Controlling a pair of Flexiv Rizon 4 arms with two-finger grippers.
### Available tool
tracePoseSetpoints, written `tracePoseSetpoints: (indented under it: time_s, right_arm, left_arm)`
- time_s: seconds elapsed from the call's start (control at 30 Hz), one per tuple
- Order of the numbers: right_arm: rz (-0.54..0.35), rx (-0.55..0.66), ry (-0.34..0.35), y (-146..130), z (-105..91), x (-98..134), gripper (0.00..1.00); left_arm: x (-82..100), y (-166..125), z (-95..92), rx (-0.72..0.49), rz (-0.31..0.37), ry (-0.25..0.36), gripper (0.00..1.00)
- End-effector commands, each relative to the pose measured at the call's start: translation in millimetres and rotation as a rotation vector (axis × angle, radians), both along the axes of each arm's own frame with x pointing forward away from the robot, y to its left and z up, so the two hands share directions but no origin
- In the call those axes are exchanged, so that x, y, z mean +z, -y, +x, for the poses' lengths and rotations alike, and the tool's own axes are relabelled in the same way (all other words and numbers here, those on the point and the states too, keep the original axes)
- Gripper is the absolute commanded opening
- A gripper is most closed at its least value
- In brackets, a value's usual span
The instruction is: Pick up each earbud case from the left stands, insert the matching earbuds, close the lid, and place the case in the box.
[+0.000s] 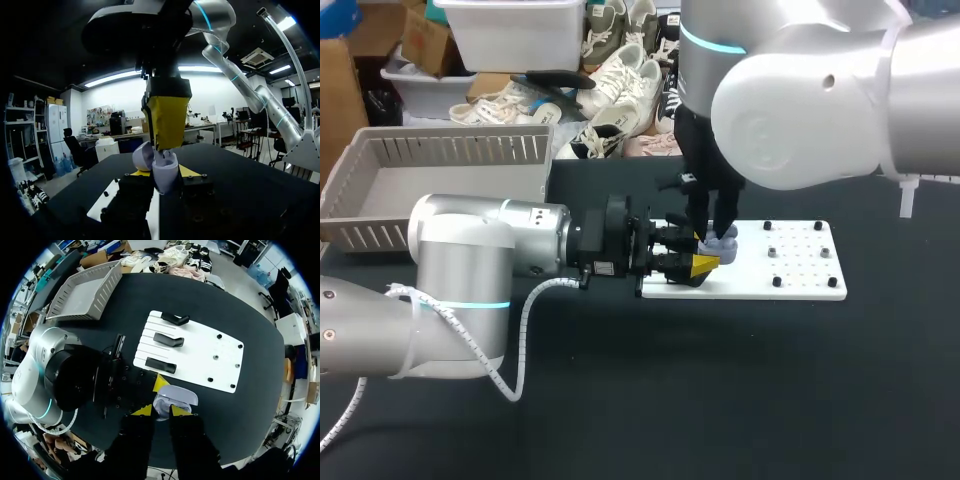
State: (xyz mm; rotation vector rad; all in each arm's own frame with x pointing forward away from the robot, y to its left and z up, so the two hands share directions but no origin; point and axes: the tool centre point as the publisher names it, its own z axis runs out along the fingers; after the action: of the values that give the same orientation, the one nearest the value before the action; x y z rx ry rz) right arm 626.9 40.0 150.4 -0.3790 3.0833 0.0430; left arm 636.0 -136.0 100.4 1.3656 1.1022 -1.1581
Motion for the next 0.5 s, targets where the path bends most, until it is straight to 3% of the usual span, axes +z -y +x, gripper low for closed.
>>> tracePoseSetpoints:
  time_s: [0.03,0.5]
  right_arm:
    - [-0.005,-0.001,-0.003,1.2,0.8,-1.0,0.00]
    - [-0.033,0.015,-0.029,1.6,1.6,-5.9,0.00]
  left_arm:
    - [0.3,-0.5,-0.7,0.002,0.000,0.000,0.00]
    - [0.3,-0.5,-0.7,0.002,0.000,0.000,0.00]
